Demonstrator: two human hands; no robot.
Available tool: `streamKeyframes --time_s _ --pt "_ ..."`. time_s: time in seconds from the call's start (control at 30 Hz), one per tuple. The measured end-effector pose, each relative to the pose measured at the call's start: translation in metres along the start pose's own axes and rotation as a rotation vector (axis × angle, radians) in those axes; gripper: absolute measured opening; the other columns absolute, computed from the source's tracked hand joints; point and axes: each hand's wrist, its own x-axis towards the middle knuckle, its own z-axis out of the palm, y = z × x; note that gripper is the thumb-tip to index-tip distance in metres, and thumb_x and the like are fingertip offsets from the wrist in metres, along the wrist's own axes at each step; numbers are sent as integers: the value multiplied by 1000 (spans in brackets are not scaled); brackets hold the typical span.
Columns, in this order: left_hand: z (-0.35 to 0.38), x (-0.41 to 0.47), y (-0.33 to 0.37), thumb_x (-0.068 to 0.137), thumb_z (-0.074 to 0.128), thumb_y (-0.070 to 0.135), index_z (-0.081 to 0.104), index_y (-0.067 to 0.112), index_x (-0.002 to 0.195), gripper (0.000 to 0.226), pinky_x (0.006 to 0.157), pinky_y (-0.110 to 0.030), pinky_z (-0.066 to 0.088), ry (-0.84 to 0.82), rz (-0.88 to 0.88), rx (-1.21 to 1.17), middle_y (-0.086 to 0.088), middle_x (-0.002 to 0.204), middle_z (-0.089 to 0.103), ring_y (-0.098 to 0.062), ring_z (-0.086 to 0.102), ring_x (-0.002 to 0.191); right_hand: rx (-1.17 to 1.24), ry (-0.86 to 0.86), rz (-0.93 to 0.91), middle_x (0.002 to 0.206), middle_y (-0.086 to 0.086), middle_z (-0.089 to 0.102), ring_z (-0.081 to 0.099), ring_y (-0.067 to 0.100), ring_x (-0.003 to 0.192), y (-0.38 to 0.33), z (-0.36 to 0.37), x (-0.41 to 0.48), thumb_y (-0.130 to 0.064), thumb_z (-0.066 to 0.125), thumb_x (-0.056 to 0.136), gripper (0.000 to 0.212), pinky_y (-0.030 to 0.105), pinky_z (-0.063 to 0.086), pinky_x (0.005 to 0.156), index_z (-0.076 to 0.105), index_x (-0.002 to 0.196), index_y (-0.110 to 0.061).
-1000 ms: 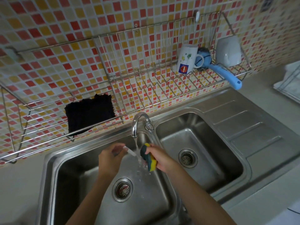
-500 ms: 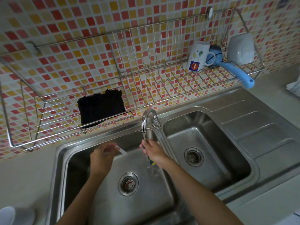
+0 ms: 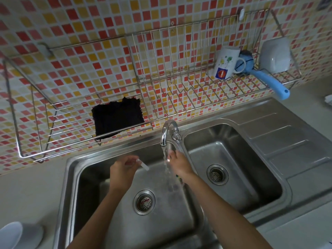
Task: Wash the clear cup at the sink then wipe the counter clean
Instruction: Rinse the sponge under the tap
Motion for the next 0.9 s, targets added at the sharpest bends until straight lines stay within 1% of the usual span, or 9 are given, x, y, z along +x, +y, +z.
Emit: streamKeyframes --time_s 0.1,0.2,0.3,0.4,0.47,0.57,0.63,0.77,0.9 --pt "0 0 0 84 74 18 75 13 94 11 70 -9 43 12 7 1 3 85 72 -6 67 82 -9 46 -30 75 -3 60 58 15 67 -4 -13 21 -27 36 103 28 27 41 66 58 91 -14" --pt "-1 2 0 84 74 18 74 12 94 12 69 -6 42 9 1 -2 3 87 72 -1 65 81 -101 -68 8 103 10 64 67 26 84 -10 -19 42 -31 36 102 32 35 49 81 57 115 -10" --pt "-4 0 5 84 74 21 73 13 93 12 67 -6 41 2 -6 4 4 87 71 -5 66 83 -100 -122 19 117 10 59 68 27 91 -11 -24 52 -35 36 102 37 43 50 92 50 129 -14" --pt "-11 -4 8 84 74 24 68 20 87 9 65 -9 41 49 6 0 7 85 68 -5 64 82 34 -65 35 120 6 55 67 19 88 -12 -32 53 -32 36 103 37 41 52 89 47 135 -16" --pt "-19 -9 8 84 74 28 65 26 86 9 67 -18 48 108 83 22 8 83 68 -9 64 83 108 3 13 120 3 58 68 18 83 -11 -30 48 -33 36 103 36 32 52 74 51 131 -16" --pt "-31 -26 6 85 72 30 60 41 82 16 66 -32 55 150 210 54 21 81 64 -15 63 86 116 242 -55 96 -2 64 68 19 75 -4 -19 26 -37 35 102 33 25 44 56 58 113 -17" --pt "-34 -39 0 85 70 30 60 45 83 19 71 -35 52 180 226 67 25 82 62 -14 59 88 58 320 -123 85 -2 65 66 19 73 10 -7 5 -35 37 102 28 25 43 57 59 104 -17" --pt "-25 -56 -38 82 75 30 69 28 89 9 95 -41 34 75 127 273 16 90 66 -17 60 96 -190 203 -196 92 5 64 62 26 86 54 16 -29 -27 39 101 23 32 44 72 58 101 -14" --pt "-24 -69 -48 81 77 28 69 28 88 10 108 -48 25 101 154 317 15 89 68 -15 64 95 -276 170 -206 95 9 63 61 31 87 65 20 -46 -32 38 100 23 31 41 68 55 99 -17"
